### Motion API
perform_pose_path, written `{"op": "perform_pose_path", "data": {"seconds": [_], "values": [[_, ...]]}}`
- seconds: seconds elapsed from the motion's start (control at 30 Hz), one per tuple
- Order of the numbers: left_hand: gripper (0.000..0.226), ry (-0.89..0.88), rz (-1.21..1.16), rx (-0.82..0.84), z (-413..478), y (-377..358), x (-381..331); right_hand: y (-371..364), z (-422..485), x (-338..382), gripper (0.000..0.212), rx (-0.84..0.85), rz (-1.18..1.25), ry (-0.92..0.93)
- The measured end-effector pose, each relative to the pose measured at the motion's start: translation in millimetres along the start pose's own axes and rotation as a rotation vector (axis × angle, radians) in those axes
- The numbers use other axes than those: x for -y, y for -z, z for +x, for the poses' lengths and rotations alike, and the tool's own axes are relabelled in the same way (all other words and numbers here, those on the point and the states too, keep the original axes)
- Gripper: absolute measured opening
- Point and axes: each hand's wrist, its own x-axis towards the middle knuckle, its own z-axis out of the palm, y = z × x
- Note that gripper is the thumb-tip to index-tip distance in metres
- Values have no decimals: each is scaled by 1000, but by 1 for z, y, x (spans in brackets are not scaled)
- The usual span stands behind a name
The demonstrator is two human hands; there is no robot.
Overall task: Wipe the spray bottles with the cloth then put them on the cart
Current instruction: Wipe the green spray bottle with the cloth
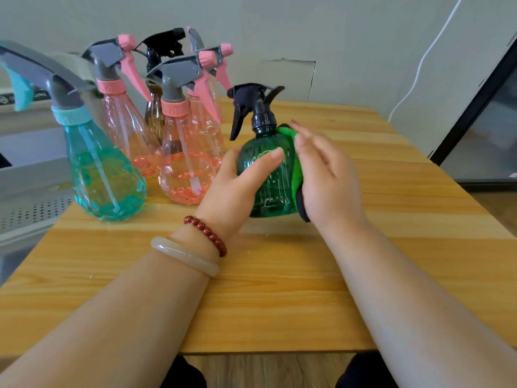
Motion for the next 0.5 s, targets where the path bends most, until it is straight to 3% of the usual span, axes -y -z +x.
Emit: {"op": "perform_pose_path", "data": {"seconds": [0.07,0.13,0.2,0.27,0.33,0.4,0.43,0.5], "values": [[79,10,-53,-19,0,0,-3,-3,-2,-4,38,-2,-149,186],[83,14,-47,-5,0,1,-3,-4,-1,-12,37,10,-148,205],[62,31,7,13,0,1,0,-2,2,-11,35,7,46,7],[23,52,37,17,-3,-1,3,-1,4,-14,33,-19,150,-135],[14,59,52,18,-5,-3,1,-1,1,-10,31,-61,40,-10],[25,51,37,-17,-2,-2,-1,-4,-3,-7,29,-108,-67,213],[42,40,12,-24,-1,-1,-1,-6,-4,-9,29,-125,-104,303],[76,26,-25,-50,1,0,1,-8,-4,-12,34,-142,-112,316]]}}
